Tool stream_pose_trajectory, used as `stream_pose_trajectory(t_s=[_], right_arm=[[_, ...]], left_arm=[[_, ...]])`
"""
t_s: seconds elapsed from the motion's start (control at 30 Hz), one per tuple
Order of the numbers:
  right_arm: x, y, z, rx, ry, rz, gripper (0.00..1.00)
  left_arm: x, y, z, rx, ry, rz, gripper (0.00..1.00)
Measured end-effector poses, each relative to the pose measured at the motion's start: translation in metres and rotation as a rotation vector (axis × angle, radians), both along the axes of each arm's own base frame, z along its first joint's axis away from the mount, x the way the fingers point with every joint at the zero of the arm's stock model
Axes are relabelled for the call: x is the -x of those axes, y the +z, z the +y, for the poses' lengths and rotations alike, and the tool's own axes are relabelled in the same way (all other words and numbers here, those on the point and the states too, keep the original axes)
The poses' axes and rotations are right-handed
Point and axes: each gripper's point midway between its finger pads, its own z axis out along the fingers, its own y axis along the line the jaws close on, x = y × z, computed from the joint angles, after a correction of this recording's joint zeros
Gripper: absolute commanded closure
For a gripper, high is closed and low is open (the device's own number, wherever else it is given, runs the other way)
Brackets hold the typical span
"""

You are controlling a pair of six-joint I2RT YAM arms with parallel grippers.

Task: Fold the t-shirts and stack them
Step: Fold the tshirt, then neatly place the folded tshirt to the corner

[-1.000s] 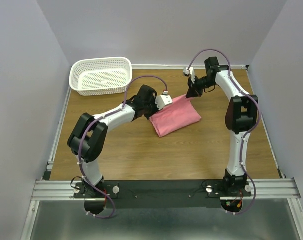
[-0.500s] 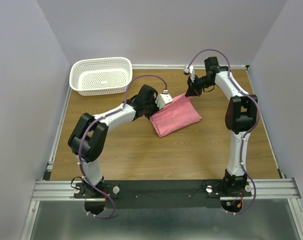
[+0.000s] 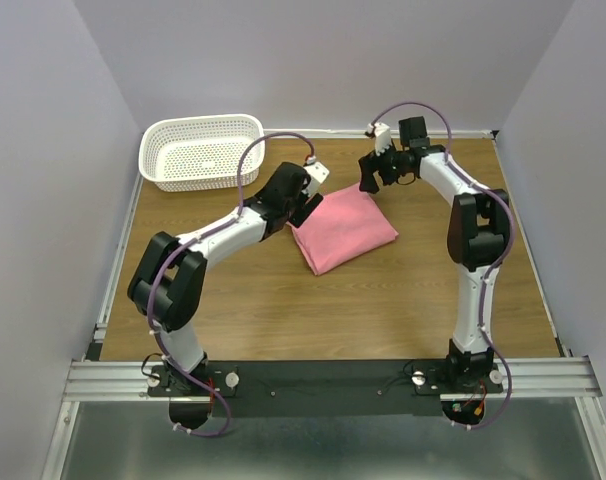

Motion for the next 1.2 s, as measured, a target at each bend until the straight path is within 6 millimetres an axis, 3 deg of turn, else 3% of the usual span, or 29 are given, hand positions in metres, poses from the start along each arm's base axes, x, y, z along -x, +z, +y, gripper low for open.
stream_pose_trajectory(t_s=[0.1, 0.17, 0.3, 0.37, 0.43, 0.5, 0.6, 0.63, 0.73, 0.9, 1.03, 1.2], right_arm=[[-0.006, 0.016, -0.007, -0.022, -0.127, -0.011, 0.16], [0.003, 0.030, -0.014, -0.058, -0.180, -0.009, 0.19], [0.033, 0.050, -0.027, -0.134, -0.257, 0.034, 0.07], [0.046, 0.045, -0.033, -0.162, -0.283, 0.081, 0.04], [0.057, 0.030, -0.034, -0.171, -0.292, 0.136, 0.06], [0.074, 0.008, -0.033, -0.170, -0.300, 0.218, 0.10], [0.089, -0.016, -0.032, -0.165, -0.314, 0.310, 0.18], [0.095, -0.025, -0.031, -0.164, -0.319, 0.344, 0.26], [0.109, -0.039, -0.028, -0.172, -0.315, 0.408, 0.41], [0.132, -0.046, -0.021, -0.207, -0.279, 0.487, 0.60], [0.151, -0.052, -0.019, -0.207, -0.261, 0.554, 0.96], [0.155, -0.052, -0.033, -0.212, -0.304, 0.595, 1.00]], left_arm=[[-0.007, 0.036, 0.013, 0.039, 0.095, -0.108, 0.02], [-0.001, 0.069, 0.020, 0.106, 0.134, -0.184, 0.02], [0.026, 0.144, 0.032, 0.378, 0.174, -0.319, 0.02], [0.042, 0.161, 0.032, 0.519, 0.139, -0.331, 0.02], [0.060, 0.154, 0.035, 0.602, 0.120, -0.296, 0.03], [0.080, 0.134, 0.037, 0.651, 0.111, -0.238, 0.03], [0.113, 0.106, 0.039, 0.715, 0.088, -0.157, 0.03], [0.124, 0.104, 0.040, 0.741, 0.079, -0.144, 0.03], [0.143, 0.114, 0.043, 0.813, 0.055, -0.152, 0.03], [0.166, 0.148, 0.049, 0.931, 0.009, -0.218, 0.03], [0.176, 0.150, 0.050, 0.970, -0.002, -0.216, 0.04], [0.178, 0.144, 0.048, 0.982, -0.003, -0.189, 0.04]])
